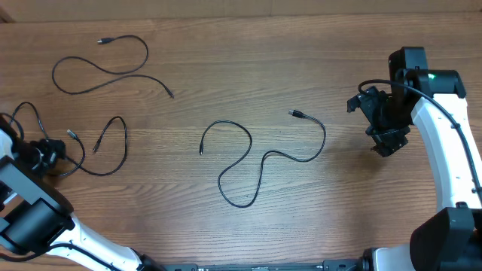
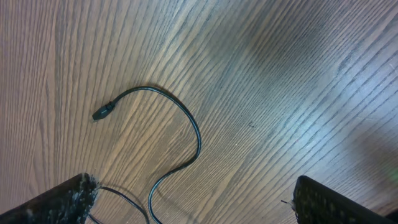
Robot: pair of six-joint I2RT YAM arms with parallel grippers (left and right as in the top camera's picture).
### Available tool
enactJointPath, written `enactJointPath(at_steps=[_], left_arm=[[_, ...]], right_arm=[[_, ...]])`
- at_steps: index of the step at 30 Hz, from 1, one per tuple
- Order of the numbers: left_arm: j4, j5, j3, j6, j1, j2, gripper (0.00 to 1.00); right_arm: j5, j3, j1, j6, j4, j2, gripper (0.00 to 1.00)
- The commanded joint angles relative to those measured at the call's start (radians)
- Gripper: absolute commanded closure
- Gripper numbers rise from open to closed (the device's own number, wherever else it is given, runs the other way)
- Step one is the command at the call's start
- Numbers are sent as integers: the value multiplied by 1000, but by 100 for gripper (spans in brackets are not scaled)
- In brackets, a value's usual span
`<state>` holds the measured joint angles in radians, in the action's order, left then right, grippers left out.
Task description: Untangle cables
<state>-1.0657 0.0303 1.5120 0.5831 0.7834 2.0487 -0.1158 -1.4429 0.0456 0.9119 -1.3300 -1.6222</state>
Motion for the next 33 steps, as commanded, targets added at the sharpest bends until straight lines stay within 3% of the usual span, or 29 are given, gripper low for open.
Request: enactJointPath(at_steps=[1, 4, 8, 10, 13, 19, 24, 26, 28, 33], left_arm=[[65, -60, -57, -63, 2, -1, 14], [117, -102, -91, -72, 2, -1, 22], [153, -102, -118, -71, 2, -1, 60], [165, -102, -135, -71, 2, -1, 69], [171, -141, -144, -70, 2, -1, 75], [201, -435, -143, -41, 2, -1, 83], [199, -479, -143, 0, 2, -1, 85], [179, -447, -142, 0, 10, -1, 75], [147, -392, -138, 1, 29, -2, 57], [66, -353, -100, 1, 86, -3, 37]], right_arm=[[2, -17, 2, -4, 1, 9, 0], [2, -17, 2, -4, 2, 9, 0], [2, -17, 2, -4, 1, 9, 0], [2, -17, 2, -4, 1, 9, 0], [2, -17, 2, -4, 1, 9, 0], [2, -17, 2, -4, 1, 9, 0], [2, -17, 2, -4, 1, 9, 0], [2, -17, 2, -4, 1, 9, 0], [2, -17, 2, -4, 1, 9, 0], [2, -17, 2, -4, 1, 9, 0]])
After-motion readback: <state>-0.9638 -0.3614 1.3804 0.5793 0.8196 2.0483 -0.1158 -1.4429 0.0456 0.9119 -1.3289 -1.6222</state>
